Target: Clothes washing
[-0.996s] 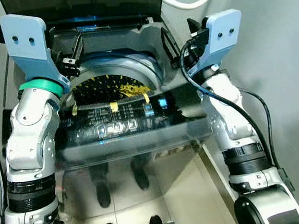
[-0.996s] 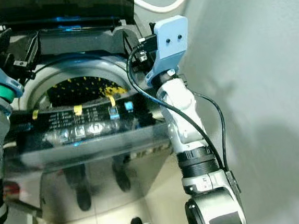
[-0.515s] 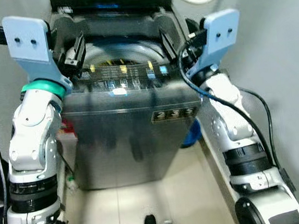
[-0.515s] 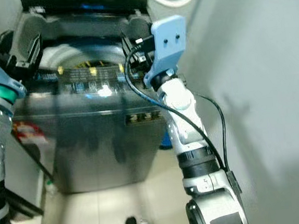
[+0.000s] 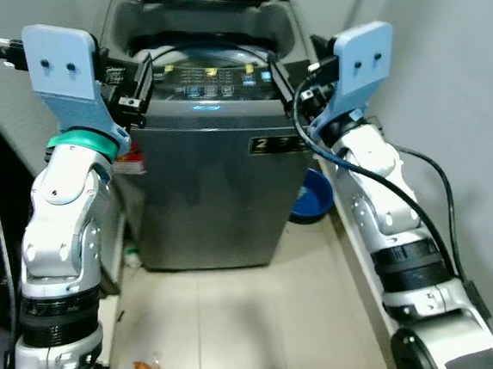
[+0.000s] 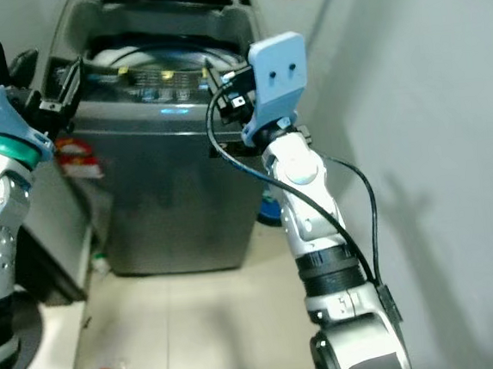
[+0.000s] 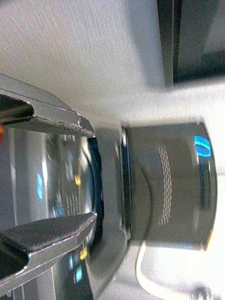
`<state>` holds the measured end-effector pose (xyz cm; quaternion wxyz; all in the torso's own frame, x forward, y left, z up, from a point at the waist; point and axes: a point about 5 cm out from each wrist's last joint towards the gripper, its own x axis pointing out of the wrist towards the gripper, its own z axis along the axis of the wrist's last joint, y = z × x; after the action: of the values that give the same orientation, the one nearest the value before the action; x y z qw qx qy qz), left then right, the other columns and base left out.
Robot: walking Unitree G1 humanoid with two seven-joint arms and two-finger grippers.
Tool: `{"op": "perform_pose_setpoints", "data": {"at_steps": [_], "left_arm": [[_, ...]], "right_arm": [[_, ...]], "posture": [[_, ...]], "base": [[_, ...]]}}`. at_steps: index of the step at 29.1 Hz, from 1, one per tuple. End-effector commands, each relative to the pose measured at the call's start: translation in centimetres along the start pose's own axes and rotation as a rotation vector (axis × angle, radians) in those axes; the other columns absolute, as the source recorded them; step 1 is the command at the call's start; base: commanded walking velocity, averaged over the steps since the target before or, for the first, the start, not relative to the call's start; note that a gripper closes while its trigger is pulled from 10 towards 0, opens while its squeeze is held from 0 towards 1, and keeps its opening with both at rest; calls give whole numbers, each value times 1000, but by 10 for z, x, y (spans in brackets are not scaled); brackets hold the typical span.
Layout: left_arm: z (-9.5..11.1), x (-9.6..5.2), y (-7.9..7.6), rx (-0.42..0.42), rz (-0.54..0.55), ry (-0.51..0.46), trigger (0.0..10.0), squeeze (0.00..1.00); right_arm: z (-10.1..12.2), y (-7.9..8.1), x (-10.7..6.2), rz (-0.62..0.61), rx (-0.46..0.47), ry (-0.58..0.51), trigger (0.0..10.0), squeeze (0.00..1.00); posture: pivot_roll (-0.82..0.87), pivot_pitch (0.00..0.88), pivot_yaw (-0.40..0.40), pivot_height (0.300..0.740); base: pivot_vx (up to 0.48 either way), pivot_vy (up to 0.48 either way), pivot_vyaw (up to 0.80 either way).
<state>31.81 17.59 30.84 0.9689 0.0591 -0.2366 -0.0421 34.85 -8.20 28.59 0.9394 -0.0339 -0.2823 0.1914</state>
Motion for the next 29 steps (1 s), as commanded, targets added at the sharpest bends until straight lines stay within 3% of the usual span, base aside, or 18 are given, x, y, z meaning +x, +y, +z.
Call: {"op": "perform_pose_setpoints", "data": {"at_steps": [1,11,29], "left_arm": [[-3,-2,-8,-4,-37,18,10000,0],[-9,-4,-28,-27,-99,36,10000,0],[-8,-3,-31,-30,-110,34,10000,0]], "right_arm": [[0,-5,-1,-11,-16,-1,10000,0],[-4,-8,-4,-10,-25,12,10000,0],[-5,-9,-5,-14,-23,19,10000,0]], "posture": [[90,67,-60,740],[92,54,-55,740],[94,64,-55,740]], "base": [[0,0,800],[0,0,800],[0,0,800]]}}
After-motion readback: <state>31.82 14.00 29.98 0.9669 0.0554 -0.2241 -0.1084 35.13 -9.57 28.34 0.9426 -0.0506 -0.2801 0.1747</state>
